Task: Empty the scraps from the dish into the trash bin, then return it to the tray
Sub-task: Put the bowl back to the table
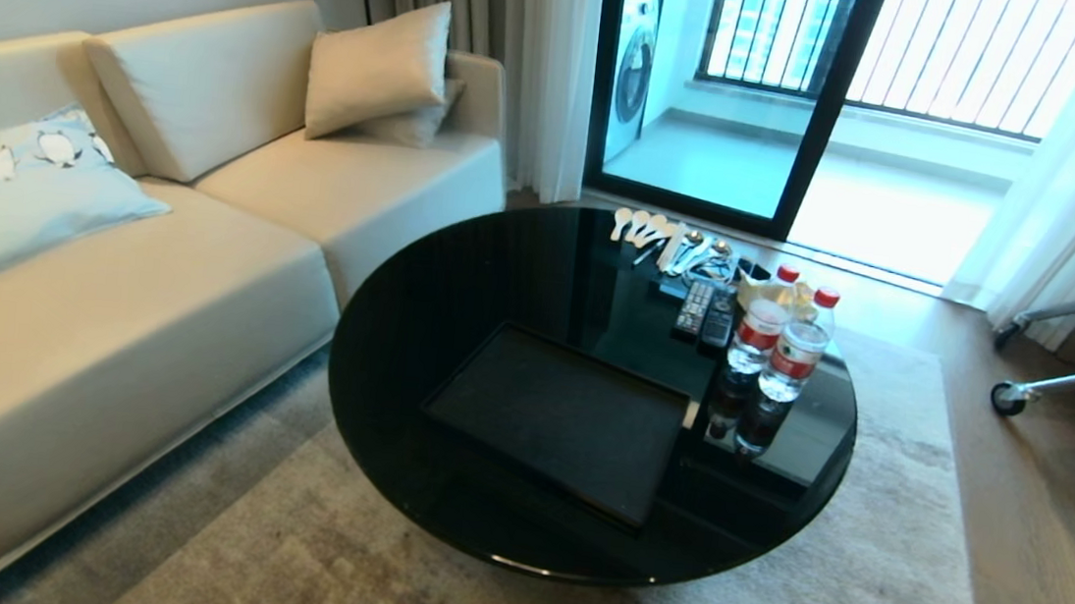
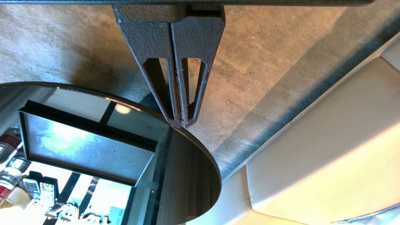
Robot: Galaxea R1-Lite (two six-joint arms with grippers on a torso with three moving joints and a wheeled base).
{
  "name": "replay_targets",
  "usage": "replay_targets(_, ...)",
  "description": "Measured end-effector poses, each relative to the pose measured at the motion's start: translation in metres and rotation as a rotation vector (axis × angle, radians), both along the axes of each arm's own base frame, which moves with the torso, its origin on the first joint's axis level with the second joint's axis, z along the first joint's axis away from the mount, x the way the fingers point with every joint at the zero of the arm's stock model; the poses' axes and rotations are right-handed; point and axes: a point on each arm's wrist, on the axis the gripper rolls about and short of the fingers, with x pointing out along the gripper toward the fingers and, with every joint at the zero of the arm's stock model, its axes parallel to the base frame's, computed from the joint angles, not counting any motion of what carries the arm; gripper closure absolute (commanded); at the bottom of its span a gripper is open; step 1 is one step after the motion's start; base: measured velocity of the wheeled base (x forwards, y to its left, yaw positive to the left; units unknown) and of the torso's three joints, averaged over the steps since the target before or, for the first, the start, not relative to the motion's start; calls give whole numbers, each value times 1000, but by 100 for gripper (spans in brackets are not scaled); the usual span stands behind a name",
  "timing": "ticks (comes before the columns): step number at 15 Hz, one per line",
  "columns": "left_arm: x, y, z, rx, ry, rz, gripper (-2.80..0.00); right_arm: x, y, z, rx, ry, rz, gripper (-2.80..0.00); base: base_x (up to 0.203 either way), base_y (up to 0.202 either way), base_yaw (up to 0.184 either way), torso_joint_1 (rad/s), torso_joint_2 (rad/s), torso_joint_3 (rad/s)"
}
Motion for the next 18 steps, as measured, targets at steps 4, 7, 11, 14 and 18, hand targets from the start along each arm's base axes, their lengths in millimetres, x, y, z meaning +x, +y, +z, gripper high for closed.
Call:
replay_targets(4, 0, 0, 0, 0, -1, 0, 0, 0, 0, 0, 0, 1, 0, 0, 178, 151, -2, 2, 3, 4)
replay_targets(7, 0, 0, 0, 0, -1, 0, 0, 0, 0, 0, 0, 0, 0, 0, 186, 186, 0, 5, 3, 2)
replay_targets(11, 0, 0, 0, 0, -1, 0, 0, 0, 0, 0, -1, 0, 0, 0, 36, 43, 3, 6, 1, 0)
replay_targets(14, 0, 0, 0, 0, -1, 0, 0, 0, 0, 0, -1, 0, -1, 0, 0, 0, 0, 0, 0, 0)
replay_targets(18, 0, 0, 0, 0, -1, 0, 0, 0, 0, 0, -13, 0, 1, 0, 0, 0, 0, 0, 0, 0)
